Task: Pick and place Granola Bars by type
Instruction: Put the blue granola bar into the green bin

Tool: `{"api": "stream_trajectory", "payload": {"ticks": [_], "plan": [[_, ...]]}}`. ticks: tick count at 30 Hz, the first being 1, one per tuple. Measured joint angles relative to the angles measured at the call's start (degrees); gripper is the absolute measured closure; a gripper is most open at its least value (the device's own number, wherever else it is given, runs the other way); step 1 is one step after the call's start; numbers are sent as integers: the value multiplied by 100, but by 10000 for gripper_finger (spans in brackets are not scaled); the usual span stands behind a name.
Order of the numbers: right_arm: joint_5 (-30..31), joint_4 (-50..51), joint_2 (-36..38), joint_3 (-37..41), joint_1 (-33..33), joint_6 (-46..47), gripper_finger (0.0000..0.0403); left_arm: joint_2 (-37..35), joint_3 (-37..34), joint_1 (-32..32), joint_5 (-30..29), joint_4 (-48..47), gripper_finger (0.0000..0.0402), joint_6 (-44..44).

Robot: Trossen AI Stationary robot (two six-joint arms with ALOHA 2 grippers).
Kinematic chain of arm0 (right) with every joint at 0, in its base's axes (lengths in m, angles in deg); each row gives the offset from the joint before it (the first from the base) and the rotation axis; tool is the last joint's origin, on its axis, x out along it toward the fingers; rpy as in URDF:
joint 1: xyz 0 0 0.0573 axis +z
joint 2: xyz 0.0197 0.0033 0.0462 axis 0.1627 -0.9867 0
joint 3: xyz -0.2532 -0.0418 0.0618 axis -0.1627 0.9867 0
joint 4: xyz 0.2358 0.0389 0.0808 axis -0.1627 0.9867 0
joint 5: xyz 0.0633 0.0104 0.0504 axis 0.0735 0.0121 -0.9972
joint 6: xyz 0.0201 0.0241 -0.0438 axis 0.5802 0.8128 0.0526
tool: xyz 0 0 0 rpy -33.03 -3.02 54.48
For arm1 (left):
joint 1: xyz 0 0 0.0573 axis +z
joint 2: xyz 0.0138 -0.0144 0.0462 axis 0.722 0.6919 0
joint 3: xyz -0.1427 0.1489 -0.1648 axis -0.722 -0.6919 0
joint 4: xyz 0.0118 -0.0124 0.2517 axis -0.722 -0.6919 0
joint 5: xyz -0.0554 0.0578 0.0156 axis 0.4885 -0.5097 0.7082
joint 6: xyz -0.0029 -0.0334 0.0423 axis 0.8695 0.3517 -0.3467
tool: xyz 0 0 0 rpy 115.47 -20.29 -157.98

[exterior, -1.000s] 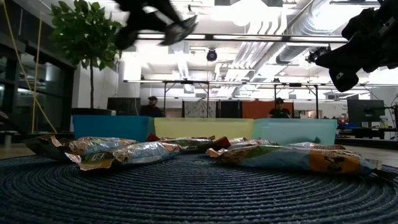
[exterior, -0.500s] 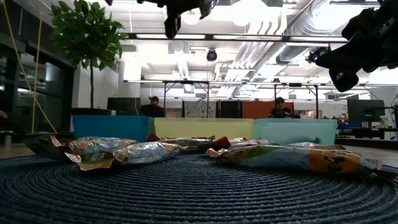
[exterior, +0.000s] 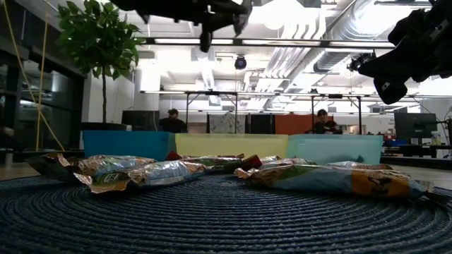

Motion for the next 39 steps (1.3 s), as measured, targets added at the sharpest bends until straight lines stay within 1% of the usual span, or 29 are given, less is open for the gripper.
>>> {"api": "stream_trajectory", "payload": {"ticks": [3,5,7,9,11,13,16,20,25,27,29,31,33,39], "plan": [[-4,-2,0,0,0,0,402,417,664,165,186,-384,349,-308],[2,-2,0,0,0,0,402,728,1165,264,286,-846,349,-538],[-4,0,-2,0,2,0,402,1050,1721,290,256,-1358,349,-762],[-3,-2,-2,0,0,0,402,1386,2322,287,-8,-1880,349,-948],[5,0,-2,0,2,0,402,1733,2959,277,-399,-2490,349,-1029],[1,-1,-2,0,2,0,402,2084,3576,276,-634,-2862,349,-1082],[5,-1,-2,0,2,0,402,2564,4508,278,-824,-3368,349,-1127],[2,-1,-2,0,2,0,402,3134,5644,276,-1018,-3783,349,-1119],[8,-2,-2,0,2,0,402,3663,6825,276,-1294,-4262,349,-989],[-2,-2,-2,0,2,0,402,3783,7050,276,-1363,-4374,349,-970],[-1,-2,-2,0,0,0,402,3815,6967,276,-1503,-4192,349,-945],[6,-1,-2,0,1,0,402,3857,6946,276,-1662,-4338,349,-919],[0,1,0,0,1,0,402,3999,6968,265,-1865,-4182,349,-991],[4,0,-2,0,2,0,402,4501,6950,262,-1963,-4185,349,-1148]]}}
